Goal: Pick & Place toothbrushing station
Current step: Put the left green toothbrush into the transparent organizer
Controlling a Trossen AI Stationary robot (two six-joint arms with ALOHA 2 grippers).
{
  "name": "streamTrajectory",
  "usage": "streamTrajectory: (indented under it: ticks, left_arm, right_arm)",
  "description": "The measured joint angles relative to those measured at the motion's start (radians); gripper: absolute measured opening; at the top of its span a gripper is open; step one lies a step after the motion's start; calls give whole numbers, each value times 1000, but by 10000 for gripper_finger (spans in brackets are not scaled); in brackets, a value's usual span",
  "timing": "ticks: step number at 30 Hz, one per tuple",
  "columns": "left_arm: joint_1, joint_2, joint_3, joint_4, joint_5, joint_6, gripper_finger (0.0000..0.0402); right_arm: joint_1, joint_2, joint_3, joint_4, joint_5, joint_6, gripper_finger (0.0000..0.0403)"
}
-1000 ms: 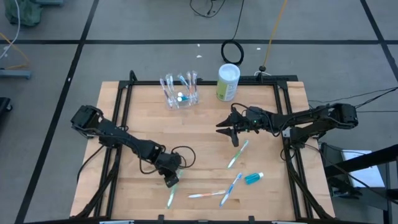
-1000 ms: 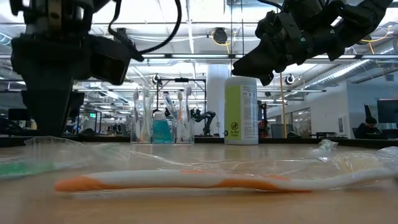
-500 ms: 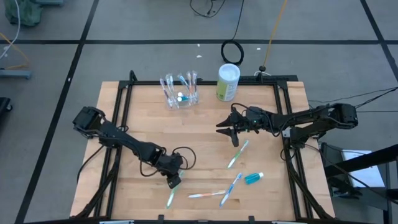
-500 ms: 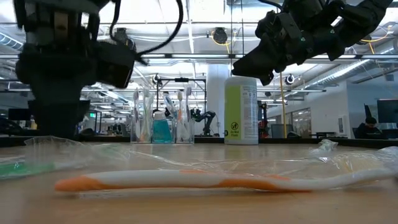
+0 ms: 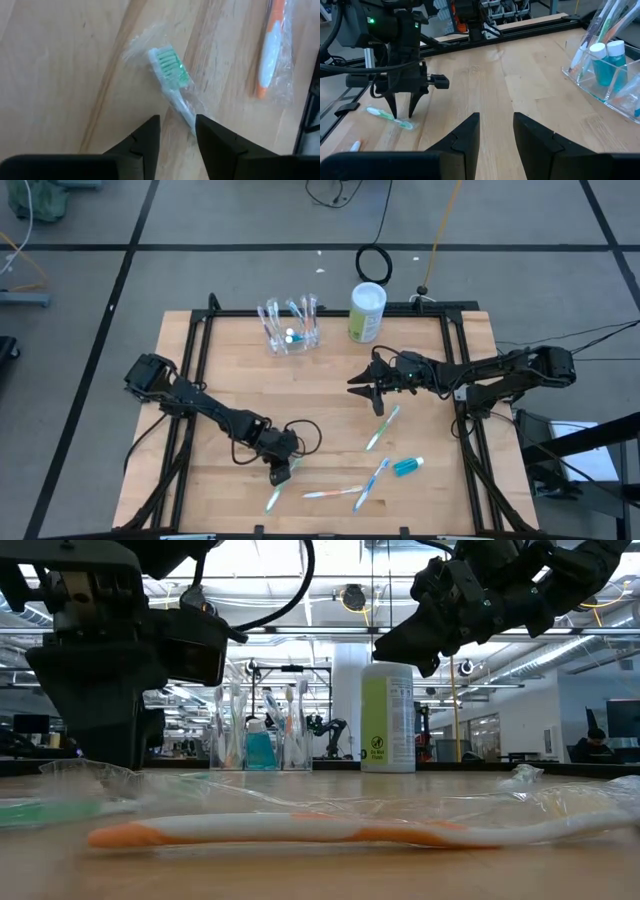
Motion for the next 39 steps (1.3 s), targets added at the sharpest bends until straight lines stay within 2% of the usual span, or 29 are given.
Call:
streamTrajectory:
  ticks: [3,9,16,21,24,30,39]
  left_arm:
    - [0,2,-2,18,-6,30,101]
    - [3,0,-4,87,-44,88,11]
    - [25,-17,-4,86,-62,111,6]
    - [54,-83,-3,46,-94,122,6]
    - [77,-148,-3,-43,-195,127,3]
    - [138,-296,-2,-228,-534,146,3]
    - [287,-400,-2,-231,-940,328,2]
  right_arm:
    - [0,0,0,0,0,0,112]
    - [0,0,0,0,0,0,112]
    - [0,0,0,0,0,0,112]
    - [0,0,0,-1,0,0,112]
    - [0,0,0,-1,0,0,112]
    - [0,0,0,0,0,0,112]
    - [0,0,0,2,0,0,112]
